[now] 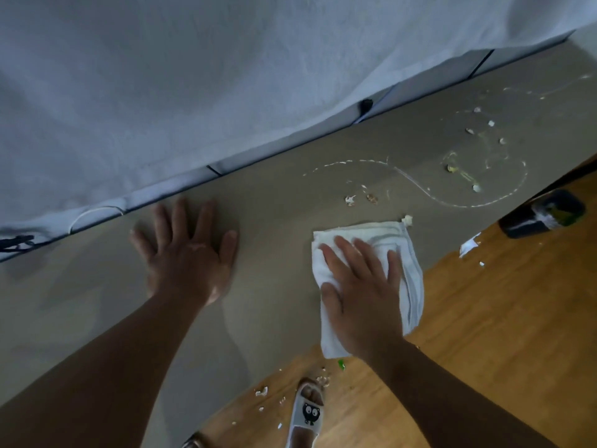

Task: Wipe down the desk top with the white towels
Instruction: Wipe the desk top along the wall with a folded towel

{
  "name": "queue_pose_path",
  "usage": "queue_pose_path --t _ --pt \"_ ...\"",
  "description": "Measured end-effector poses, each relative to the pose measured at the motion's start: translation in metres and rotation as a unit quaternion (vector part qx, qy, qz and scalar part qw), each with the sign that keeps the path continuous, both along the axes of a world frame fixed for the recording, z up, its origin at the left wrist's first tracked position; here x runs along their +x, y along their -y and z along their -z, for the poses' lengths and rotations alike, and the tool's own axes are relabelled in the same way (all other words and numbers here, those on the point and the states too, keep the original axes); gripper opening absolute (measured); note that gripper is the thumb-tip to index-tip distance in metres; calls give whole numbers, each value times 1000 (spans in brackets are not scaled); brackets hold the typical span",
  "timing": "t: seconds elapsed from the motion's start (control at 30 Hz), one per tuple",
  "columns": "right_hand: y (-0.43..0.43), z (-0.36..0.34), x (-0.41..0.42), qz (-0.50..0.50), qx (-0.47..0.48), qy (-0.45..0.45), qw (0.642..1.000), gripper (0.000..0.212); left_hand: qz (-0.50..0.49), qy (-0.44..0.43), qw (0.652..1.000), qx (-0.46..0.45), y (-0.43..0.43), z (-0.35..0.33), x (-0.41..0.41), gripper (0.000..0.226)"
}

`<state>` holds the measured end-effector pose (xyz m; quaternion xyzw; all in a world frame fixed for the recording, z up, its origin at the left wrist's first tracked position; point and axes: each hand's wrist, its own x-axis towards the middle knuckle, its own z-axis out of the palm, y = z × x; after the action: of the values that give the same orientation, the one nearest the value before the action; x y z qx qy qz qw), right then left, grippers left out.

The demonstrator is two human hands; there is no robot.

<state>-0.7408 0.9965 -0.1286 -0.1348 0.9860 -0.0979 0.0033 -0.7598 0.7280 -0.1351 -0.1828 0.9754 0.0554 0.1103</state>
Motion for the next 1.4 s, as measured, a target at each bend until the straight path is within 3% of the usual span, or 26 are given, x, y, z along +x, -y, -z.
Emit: queue_pose_path --t 0.27,0.73,0.97,1.23,1.4 --pt "58 -7 23 -51 38 56 996 62 -18 -23 1000 -6 -8 2 -12 74" --pt "84 -6 -99 -114 2 32 993 59 -24 -33 999 -22 -8 6 -11 82" --pt "66 -13 -175 -44 16 89 995 58 -18 -46 998 -26 -5 7 -12 79" --pt "-39 -12 -219 112 -1 56 992 57 -16 -48 998 -31 -4 8 -12 80" --pt "-61 -10 -235 234 -14 81 969 58 -15 -42 998 -34 -5 7 -13 81"
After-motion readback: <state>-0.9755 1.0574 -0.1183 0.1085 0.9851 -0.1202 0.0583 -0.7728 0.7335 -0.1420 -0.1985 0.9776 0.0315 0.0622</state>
